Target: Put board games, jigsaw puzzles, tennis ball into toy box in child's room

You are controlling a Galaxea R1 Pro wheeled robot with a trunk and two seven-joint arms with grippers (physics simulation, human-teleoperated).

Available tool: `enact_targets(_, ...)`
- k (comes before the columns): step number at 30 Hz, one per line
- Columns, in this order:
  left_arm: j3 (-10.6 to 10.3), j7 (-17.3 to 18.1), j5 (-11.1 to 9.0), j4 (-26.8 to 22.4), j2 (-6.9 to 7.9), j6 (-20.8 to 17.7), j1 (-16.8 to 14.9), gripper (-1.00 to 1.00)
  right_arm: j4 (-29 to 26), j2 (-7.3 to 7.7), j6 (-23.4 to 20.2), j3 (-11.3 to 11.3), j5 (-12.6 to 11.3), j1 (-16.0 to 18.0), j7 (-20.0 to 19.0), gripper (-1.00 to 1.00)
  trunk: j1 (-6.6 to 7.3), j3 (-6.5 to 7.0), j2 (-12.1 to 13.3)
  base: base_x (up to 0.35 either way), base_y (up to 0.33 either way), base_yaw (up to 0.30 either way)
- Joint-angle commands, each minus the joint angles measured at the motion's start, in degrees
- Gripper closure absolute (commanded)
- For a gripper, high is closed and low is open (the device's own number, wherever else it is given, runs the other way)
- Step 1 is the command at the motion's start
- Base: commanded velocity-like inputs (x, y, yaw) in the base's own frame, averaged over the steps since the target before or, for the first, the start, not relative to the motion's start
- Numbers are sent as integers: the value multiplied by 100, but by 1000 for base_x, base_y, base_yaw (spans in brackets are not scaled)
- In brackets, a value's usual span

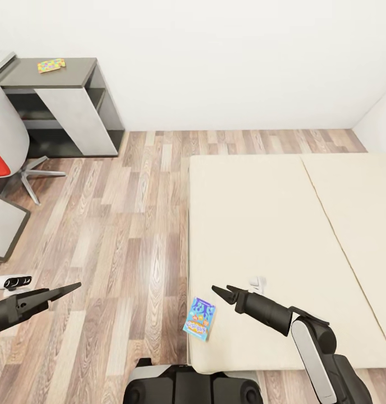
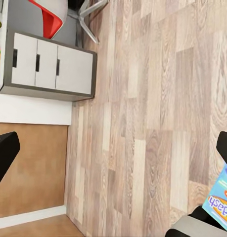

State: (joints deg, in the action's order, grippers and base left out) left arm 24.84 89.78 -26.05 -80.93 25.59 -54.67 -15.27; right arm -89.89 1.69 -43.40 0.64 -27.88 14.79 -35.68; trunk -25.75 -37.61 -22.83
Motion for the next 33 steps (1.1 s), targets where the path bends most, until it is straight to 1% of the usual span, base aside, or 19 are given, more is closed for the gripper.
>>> enact_targets(1,1,22,6,-1,3,-61,-2,-100,-3,-1,-37,6,-16,2,-9,-100,-3,3,-8,0,0,0)
enact_targets(33,-15,22,38,32,-10,-52,-2,-100,26,16,-29,6,-2,6,-1,-100,-3,309,-8,0,0,0)
